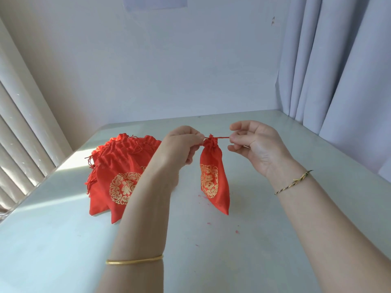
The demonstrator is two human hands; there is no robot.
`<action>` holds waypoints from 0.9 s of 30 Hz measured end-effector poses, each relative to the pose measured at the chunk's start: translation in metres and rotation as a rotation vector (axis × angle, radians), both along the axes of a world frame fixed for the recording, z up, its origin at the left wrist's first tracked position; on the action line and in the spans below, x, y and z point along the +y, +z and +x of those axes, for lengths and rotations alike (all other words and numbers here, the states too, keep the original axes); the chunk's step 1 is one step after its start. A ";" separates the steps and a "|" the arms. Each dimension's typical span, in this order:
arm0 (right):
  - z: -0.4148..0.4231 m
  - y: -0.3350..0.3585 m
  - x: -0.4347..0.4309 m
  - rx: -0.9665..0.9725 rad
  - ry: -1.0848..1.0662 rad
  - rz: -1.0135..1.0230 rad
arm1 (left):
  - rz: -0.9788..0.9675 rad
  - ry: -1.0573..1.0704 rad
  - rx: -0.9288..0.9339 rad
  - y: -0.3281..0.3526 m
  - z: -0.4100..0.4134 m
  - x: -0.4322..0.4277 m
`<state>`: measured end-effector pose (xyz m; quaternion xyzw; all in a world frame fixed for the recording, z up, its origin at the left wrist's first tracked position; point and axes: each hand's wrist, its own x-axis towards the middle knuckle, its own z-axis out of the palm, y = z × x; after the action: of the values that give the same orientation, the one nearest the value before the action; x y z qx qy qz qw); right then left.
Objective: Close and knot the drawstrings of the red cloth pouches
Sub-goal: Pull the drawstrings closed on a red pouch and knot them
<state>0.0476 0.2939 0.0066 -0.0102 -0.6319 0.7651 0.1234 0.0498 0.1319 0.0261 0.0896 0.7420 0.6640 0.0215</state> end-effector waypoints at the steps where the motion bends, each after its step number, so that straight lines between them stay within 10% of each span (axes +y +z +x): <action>1: -0.001 -0.003 -0.001 -0.003 -0.022 0.020 | 0.045 -0.025 -0.034 0.000 0.001 0.001; 5: 0.005 -0.005 0.000 -0.105 0.139 -0.008 | 0.165 -0.059 -0.120 -0.006 -0.001 0.005; 9: 0.010 -0.016 0.008 -0.188 0.239 0.478 | 0.253 -0.036 -0.160 -0.010 -0.006 0.010; 22: -0.101 -0.049 0.109 -0.109 -0.391 0.507 | 0.108 0.053 -0.182 -0.025 -0.048 0.042; 27: -0.132 -0.070 0.123 -0.135 -0.520 0.979 | 0.098 0.089 -0.185 -0.037 -0.058 0.034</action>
<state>-0.0845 0.4171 -0.0631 -0.1563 -0.8966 0.3244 0.2578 -0.0079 0.1656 -0.0113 -0.0040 0.7068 0.7052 0.0560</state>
